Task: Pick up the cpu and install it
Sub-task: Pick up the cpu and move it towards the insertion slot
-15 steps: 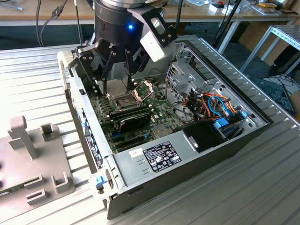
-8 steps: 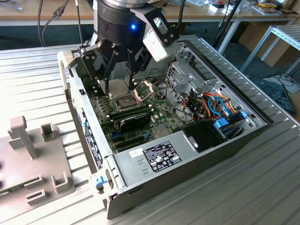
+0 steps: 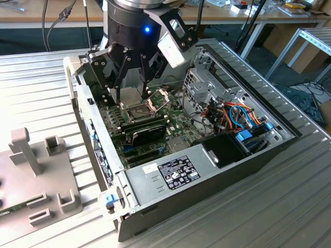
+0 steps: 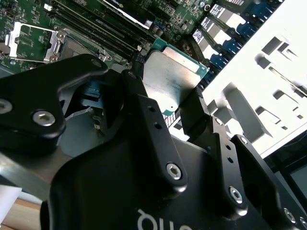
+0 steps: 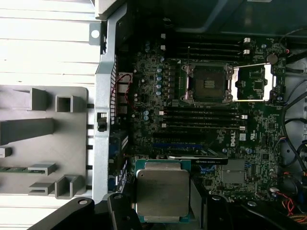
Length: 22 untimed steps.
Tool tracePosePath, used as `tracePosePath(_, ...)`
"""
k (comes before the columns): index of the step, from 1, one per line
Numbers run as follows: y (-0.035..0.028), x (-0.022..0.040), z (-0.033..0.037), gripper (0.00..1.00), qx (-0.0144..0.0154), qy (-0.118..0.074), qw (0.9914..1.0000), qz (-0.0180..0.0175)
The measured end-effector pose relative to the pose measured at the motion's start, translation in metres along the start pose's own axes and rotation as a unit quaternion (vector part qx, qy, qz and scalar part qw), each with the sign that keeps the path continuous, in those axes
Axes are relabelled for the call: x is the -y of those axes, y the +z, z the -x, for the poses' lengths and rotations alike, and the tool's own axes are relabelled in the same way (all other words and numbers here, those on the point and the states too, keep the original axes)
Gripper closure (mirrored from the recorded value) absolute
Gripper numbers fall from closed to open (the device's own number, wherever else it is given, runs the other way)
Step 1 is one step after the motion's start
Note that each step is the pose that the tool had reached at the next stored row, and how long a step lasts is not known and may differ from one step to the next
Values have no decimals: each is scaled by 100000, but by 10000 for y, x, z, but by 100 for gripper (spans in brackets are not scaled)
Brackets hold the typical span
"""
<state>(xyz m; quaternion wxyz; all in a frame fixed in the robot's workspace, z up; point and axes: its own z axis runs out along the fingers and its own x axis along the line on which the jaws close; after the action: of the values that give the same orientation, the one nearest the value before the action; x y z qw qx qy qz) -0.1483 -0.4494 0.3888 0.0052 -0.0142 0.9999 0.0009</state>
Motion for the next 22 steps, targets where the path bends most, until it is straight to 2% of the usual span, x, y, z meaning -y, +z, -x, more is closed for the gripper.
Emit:
tracePosePath(13,1,5,150,45,-2,4,100000,-3)
tracePosePath(22,1,5,165,45,-1,2,100000,-2)
